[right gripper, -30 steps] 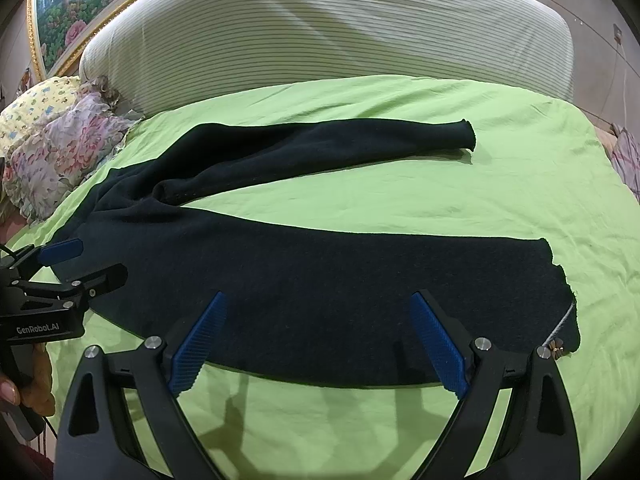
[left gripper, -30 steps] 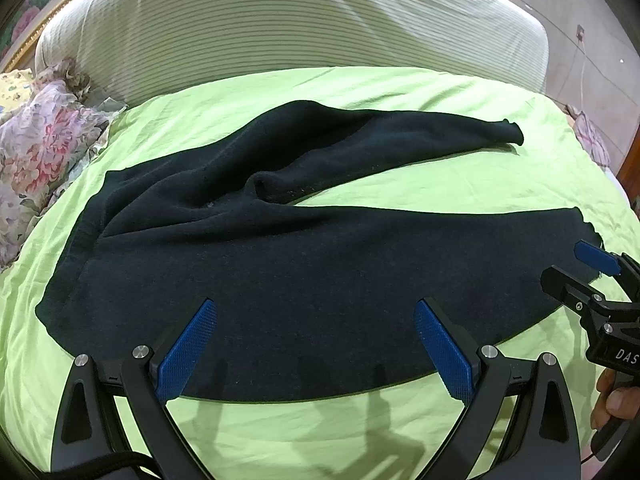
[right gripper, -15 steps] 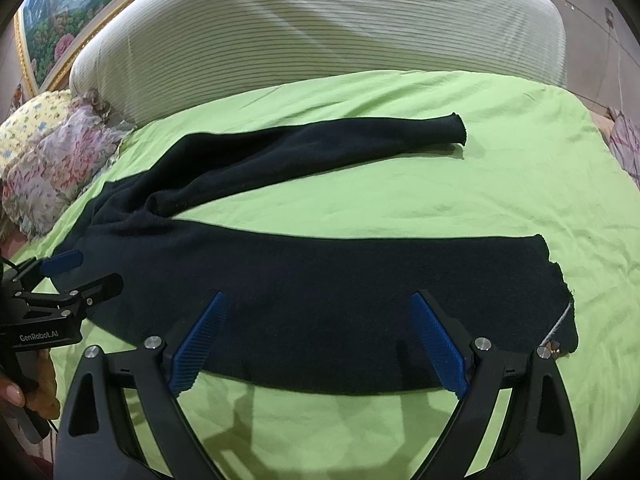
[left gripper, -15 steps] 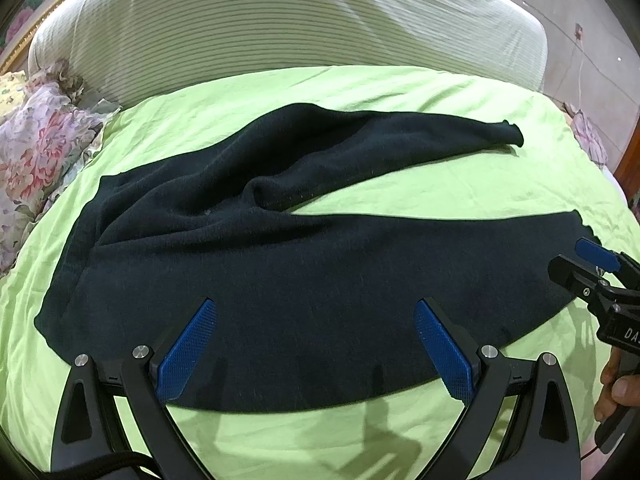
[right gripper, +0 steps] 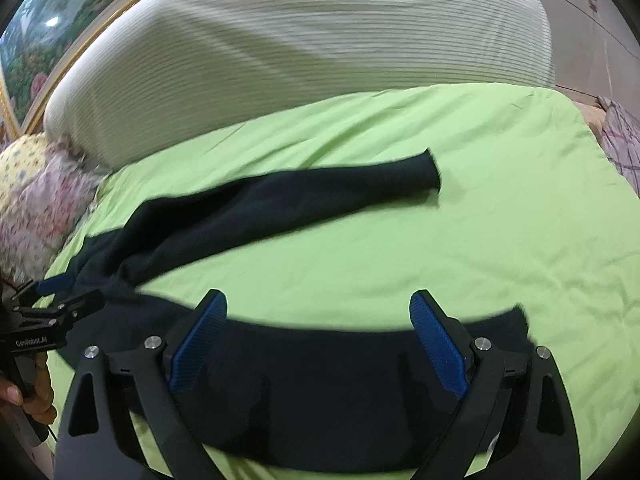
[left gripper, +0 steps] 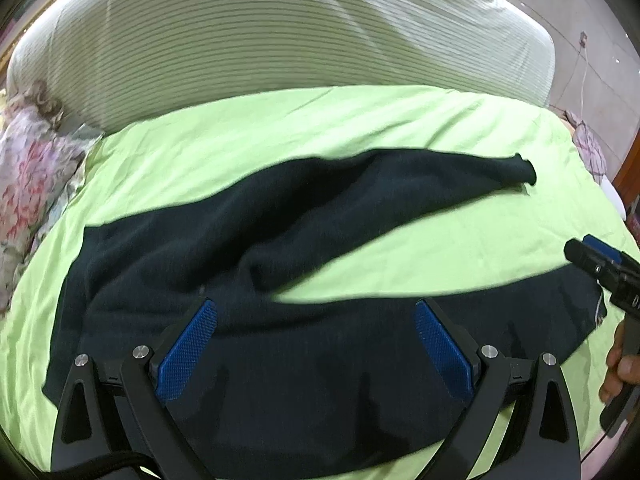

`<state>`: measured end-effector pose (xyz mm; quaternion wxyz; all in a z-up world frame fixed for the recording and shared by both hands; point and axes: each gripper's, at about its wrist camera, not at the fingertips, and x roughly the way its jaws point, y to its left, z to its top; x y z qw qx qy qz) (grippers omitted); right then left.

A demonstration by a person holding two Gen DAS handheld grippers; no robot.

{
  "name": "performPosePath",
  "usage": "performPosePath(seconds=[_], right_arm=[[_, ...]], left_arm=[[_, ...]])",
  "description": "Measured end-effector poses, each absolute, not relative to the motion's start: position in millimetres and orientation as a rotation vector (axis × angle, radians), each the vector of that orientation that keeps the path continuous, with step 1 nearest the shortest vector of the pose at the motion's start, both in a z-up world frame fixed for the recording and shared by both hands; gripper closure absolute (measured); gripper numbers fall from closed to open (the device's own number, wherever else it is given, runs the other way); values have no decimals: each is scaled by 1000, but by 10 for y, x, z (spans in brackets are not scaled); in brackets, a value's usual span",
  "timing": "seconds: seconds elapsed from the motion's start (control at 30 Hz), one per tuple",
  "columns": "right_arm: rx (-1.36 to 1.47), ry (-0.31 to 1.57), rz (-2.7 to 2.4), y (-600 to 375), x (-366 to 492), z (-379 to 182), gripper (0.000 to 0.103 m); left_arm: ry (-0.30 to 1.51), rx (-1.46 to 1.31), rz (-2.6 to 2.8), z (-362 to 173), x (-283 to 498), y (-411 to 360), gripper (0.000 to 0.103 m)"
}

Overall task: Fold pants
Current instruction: 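Grasp the pant leg cuff with the right gripper while the left gripper grasps the waistband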

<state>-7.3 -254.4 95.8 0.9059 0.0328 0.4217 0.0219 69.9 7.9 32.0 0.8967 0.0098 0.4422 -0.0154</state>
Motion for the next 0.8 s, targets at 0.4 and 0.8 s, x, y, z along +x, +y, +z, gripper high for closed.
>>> performPosePath(seconds=[0.4,0.8], right_arm=[[280,932,-4,-3244,897,987,10],[618,1247,10,-3849,1789,331,37]], left_arm=[[940,60,-49,399,1605,114,4],[1072,130,-188,82,2559,195,4]])
